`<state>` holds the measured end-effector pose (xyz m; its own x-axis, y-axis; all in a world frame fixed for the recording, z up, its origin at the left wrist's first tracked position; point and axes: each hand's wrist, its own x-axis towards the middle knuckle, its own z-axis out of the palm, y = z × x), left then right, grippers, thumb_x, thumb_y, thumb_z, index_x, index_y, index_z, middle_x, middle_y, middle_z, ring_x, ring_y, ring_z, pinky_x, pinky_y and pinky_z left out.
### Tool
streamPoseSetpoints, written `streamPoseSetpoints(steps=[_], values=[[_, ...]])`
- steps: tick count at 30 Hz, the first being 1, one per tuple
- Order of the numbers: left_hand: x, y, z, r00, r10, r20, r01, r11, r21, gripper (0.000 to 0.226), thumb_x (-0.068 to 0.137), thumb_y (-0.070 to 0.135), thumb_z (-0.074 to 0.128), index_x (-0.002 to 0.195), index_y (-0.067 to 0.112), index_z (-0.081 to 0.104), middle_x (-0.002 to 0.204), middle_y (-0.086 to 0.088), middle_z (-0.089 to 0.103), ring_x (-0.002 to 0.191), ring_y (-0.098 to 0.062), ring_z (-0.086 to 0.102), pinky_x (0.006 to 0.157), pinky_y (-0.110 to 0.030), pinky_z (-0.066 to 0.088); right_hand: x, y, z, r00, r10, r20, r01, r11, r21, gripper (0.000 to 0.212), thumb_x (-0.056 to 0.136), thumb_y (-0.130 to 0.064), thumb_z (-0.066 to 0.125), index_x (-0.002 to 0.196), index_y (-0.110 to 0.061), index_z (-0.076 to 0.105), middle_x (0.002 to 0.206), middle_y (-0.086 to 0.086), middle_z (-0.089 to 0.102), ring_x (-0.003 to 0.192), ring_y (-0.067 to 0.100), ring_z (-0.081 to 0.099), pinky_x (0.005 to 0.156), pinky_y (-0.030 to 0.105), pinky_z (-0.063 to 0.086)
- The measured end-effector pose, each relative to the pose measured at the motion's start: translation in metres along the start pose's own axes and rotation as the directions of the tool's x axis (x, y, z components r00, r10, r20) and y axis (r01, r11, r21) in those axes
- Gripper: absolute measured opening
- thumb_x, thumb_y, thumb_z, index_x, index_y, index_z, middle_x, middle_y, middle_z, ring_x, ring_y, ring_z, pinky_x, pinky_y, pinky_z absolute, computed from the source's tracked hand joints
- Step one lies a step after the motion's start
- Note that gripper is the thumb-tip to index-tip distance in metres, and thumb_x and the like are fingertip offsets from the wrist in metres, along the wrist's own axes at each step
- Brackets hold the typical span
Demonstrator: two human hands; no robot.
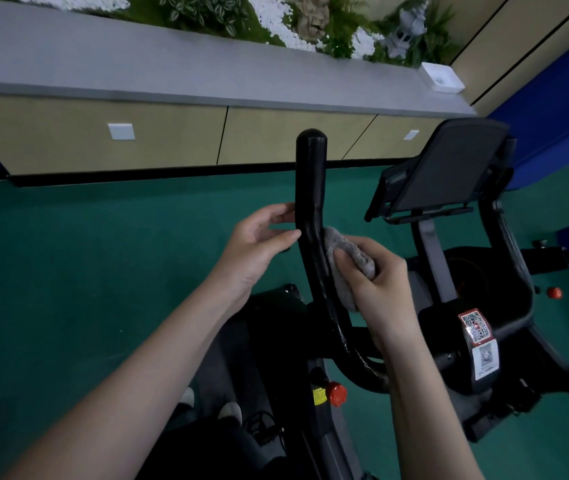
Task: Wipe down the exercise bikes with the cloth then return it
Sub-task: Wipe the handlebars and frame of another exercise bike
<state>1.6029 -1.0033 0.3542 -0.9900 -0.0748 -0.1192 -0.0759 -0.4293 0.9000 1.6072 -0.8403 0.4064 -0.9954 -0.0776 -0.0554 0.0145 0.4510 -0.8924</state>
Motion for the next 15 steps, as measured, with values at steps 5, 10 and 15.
streamPoseSetpoints(steps=[5, 10, 15], values=[[0.003, 0.0, 0.001, 0.998, -0.029, -0.057, 0.026, 0.999, -0.047, 0.027, 0.089, 0.004, 0.059, 0.098, 0.029, 0.066, 0.103, 0.008, 0.069, 0.091, -0.005, 0.065, 0.07, -0.015, 0.049, -0.006, -0.005, 0.014, 0.943, -0.321, -0.092, 0.292, 0.927, -0.236, 0.017, 0.088, -0.004, 0.064, 0.103, -0.01, 0.071, 0.106, 0.001, 0.066, 0.103, 0.006, 0.061, 0.09, 0.016, 0.046], [0.002, -0.002, 0.002, 0.996, -0.065, -0.053, 0.059, 0.993, -0.101, 0.025, 0.092, 0.007, 0.056, 0.101, 0.028, 0.066, 0.107, 0.004, 0.068, 0.09, -0.007, 0.065, 0.072, -0.02, 0.047, -0.022, 0.006, -0.001, 0.908, -0.418, -0.006, 0.399, 0.87, -0.292, 0.015, 0.089, -0.003, 0.063, 0.101, -0.008, 0.071, 0.106, -0.001, 0.065, 0.105, 0.01, 0.061, 0.091, 0.019, 0.045], [-0.005, -0.005, 0.008, 0.994, -0.095, -0.047, 0.087, 0.987, -0.138, 0.024, 0.095, 0.01, 0.052, 0.113, 0.021, 0.064, 0.113, 0.0, 0.067, 0.092, -0.007, 0.063, 0.076, -0.022, 0.046, -0.006, -0.005, 0.01, 0.819, -0.561, 0.123, 0.569, 0.765, -0.3, 0.014, 0.089, -0.002, 0.062, 0.101, -0.001, 0.07, 0.107, 0.003, 0.066, 0.108, 0.022, 0.059, 0.095, 0.025, 0.043]])
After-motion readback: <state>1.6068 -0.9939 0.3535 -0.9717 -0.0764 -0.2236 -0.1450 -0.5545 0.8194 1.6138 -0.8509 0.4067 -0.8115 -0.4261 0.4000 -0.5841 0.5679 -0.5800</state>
